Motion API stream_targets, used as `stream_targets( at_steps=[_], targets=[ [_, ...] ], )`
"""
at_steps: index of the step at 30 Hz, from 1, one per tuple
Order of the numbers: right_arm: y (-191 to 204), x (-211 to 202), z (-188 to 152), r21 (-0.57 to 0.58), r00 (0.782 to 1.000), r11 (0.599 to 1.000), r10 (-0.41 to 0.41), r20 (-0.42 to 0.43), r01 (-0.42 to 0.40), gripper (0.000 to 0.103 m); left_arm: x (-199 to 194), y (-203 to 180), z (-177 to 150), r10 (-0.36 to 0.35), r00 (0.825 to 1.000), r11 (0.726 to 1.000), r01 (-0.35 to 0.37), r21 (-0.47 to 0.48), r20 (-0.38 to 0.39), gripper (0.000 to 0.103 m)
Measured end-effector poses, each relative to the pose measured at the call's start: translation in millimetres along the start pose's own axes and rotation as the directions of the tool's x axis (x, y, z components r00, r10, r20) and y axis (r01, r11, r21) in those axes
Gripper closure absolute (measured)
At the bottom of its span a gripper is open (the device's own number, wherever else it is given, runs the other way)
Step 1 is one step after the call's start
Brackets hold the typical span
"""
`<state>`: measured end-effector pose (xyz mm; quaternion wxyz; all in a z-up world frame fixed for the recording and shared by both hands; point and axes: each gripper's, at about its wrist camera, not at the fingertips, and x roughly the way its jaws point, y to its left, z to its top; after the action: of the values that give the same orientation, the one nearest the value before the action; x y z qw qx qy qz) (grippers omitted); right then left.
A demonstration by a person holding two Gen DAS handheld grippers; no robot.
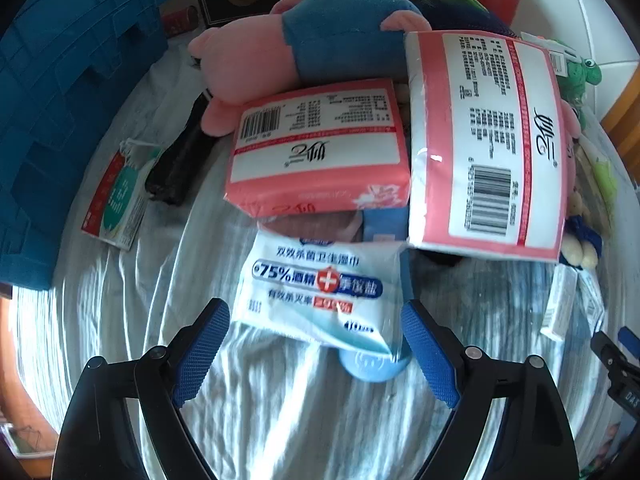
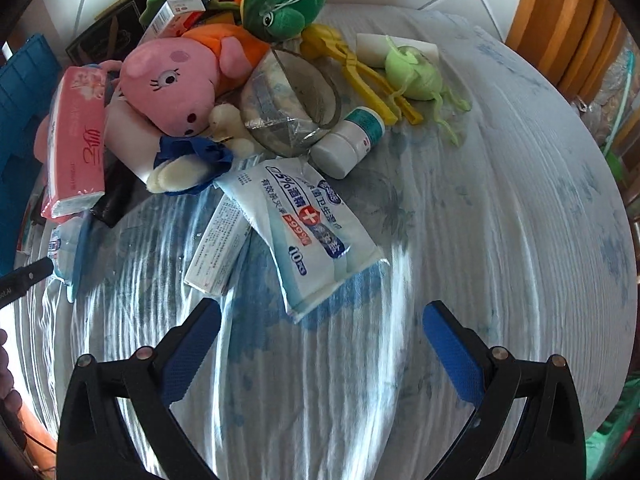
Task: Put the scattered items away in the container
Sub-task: 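Reach the left tool to the white wet-wipes pack and close on it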
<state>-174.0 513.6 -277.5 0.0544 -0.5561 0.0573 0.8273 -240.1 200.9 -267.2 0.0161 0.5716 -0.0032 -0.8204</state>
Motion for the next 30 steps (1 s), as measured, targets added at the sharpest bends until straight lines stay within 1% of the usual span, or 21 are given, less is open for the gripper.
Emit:
stream_targets(
  at_steps=[3,4,5,7,9,10,11,12,13,14,16,17,18,19,20,22,25,26,27,29,30],
  targets=[
    [0.5,7.0,11.7,0.004,1.000,1.000,0.011,0.000,-0.011,0.000,12.3,-5.3,9.9,0.012,1.000,1.000,-0.012,-0.001,-0.017,0.015],
    [0.5,8.8,15.0,0.004,1.000,1.000,0.012,0.000,-0.012,0.000,18.4,-5.9,11.7,0.018,0.999,1.000,-0.018,-0.004,-0.031,0.017],
    [1.1,11.2,18.3,-0.002,1.000,1.000,0.013,-0.002,-0.013,0.000,23.5,-4.6,11.3,0.005,0.999,1.000,-0.005,-0.012,-0.044,0.018],
    [4.0,18.5,23.9,-0.026,1.000,1.000,0.012,-0.014,-0.012,0.000,23.4,1.2,7.7,-0.030,0.999,0.999,0.029,-0.030,-0.033,0.019],
    [5.8,28.4,27.1,-0.037,1.000,0.999,0.001,-0.024,-0.002,0.000,20.8,4.4,2.5,-0.032,0.999,0.999,0.032,-0.001,-0.023,0.031],
    [6.6,33.3,28.6,-0.038,1.000,0.999,0.001,-0.029,-0.002,0.000,20.0,5.6,-0.6,-0.026,0.999,0.999,0.027,0.020,-0.022,0.032],
    [7.3,38.3,29.2,-0.033,0.999,0.999,0.010,-0.037,-0.011,0.000,18.5,6.8,-3.9,-0.017,1.000,0.999,0.018,0.041,-0.015,0.036],
    [8.0,43.4,28.1,-0.029,0.999,0.999,0.012,-0.049,-0.014,0.000,17.4,7.9,-6.9,-0.004,1.000,0.998,0.005,0.060,-0.014,0.044],
    [8.8,47.3,26.1,-0.026,0.998,1.000,0.005,-0.062,-0.006,0.000,15.5,9.5,-9.9,0.012,1.000,0.997,-0.011,0.076,-0.011,0.048],
    [10.1,48.5,23.3,-0.026,0.998,1.000,-0.005,-0.069,0.003,0.000,13.6,11.8,-13.3,0.019,1.000,0.996,-0.018,0.089,-0.012,0.058],
    [14.9,44.8,17.0,-0.039,0.998,0.999,-0.013,-0.065,0.011,0.005,8.4,17.8,-21.0,0.016,1.000,0.994,-0.015,0.104,-0.014,0.068],
    [17.3,43.0,13.9,-0.046,0.998,0.999,-0.018,-0.063,0.015,0.014,6.3,20.5,-25.0,0.017,1.000,0.994,-0.015,0.108,-0.018,0.072],
    [19.6,41.2,10.7,-0.052,0.998,0.998,-0.022,-0.061,0.019,0.027,4.1,23.1,-29.1,0.017,1.000,0.994,-0.015,0.113,-0.021,0.074],
    [21.9,39.1,7.8,-0.057,0.998,0.998,-0.023,-0.060,0.020,0.034,2.5,26.9,-34.4,0.023,0.999,0.993,-0.020,0.114,-0.023,0.075],
    [23.8,36.6,5.1,-0.059,0.998,0.998,-0.019,-0.062,0.016,0.039,1.0,30.7,-39.7,0.028,0.999,0.993,-0.025,0.115,-0.026,0.076],
    [27.7,31.9,-0.4,-0.063,0.998,0.998,-0.013,-0.065,0.009,0.039,-1.9,39.2,-49.6,0.038,0.999,0.993,-0.034,0.111,-0.030,0.076],
    [34.0,27.1,-11.9,-0.069,0.997,0.998,0.003,-0.081,-0.008,0.039,-5.4,53.4,-59.2,0.026,0.998,0.996,-0.021,0.081,-0.056,0.074],
    [36.3,24.9,-15.5,-0.074,0.996,0.997,0.002,-0.085,-0.009,0.039,-7.8,57.8,-60.7,0.017,0.998,0.998,-0.013,0.065,-0.065,0.064],
    [38.6,22.7,-19.0,-0.079,0.996,0.997,0.002,-0.088,-0.009,0.039,-11.0,60.7,-61.2,0.009,0.998,0.999,-0.005,0.053,-0.067,0.048],
    [39.2,18.1,-24.2,-0.079,0.995,0.997,-0.006,-0.096,-0.001,0.038,-23.9,64.2,-62.1,0.007,0.999,1.000,-0.006,0.031,-0.033,0.034],
    [38.2,15.1,-25.8,-0.076,0.995,0.997,-0.011,-0.096,0.004,0.037,-29.2,64.9,-61.5,0.005,1.000,1.000,-0.005,0.021,-0.017,0.033]
  ],
)
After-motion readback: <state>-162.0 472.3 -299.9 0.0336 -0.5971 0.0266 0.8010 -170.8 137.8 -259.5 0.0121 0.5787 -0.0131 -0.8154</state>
